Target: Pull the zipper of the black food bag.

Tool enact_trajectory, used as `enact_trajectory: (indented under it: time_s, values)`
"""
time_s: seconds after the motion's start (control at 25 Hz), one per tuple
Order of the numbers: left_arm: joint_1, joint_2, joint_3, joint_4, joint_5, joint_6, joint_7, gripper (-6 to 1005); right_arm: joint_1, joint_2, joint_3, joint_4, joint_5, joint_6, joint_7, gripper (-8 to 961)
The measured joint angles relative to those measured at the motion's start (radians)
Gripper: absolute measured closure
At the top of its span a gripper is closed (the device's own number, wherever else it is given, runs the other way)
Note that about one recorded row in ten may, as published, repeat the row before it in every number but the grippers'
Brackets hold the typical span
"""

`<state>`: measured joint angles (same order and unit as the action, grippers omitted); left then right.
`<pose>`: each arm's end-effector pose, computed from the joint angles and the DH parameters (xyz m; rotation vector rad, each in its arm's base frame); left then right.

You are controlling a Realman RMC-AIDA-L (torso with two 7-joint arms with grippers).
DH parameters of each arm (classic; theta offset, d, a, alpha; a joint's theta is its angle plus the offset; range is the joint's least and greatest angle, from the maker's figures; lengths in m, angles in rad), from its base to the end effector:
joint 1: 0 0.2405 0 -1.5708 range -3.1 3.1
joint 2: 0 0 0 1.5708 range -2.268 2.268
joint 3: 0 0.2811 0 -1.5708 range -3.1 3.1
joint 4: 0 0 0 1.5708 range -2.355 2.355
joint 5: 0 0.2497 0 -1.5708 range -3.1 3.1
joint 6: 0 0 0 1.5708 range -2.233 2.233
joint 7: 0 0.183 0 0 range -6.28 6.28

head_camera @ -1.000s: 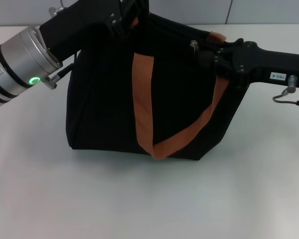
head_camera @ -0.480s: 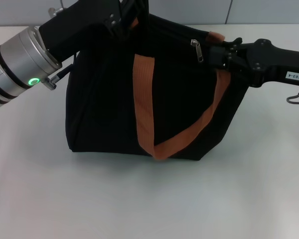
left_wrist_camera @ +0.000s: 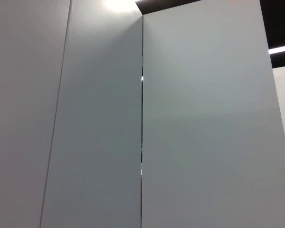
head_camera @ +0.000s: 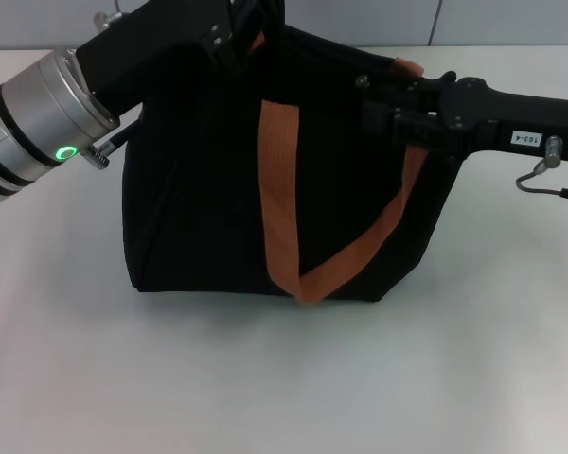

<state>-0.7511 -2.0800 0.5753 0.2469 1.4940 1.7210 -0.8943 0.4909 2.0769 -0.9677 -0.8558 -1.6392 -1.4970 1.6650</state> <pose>-0.1716 0.4178 -0.0360 -2.3183 -0.1153 -1.4990 0.2166 0.4108 -0.0206 -2.6625 0.6910 0.9603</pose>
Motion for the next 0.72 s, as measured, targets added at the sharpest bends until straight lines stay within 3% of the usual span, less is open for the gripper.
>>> enact_trajectory:
  time_s: [0.16, 0.72]
  values:
    - [0.001, 0.0, 0.0, 0.0, 0.0, 0.001, 0.0, 970, 0.006, 0.0, -0.005, 0.003, -0.004, 0.013, 0.001, 588]
    - [0.001, 0.0, -0.002, 0.0, 0.0, 0.005, 0.0, 969, 0.011, 0.002, -0.01, 0.001, -0.016, 0.008, -0.008, 727]
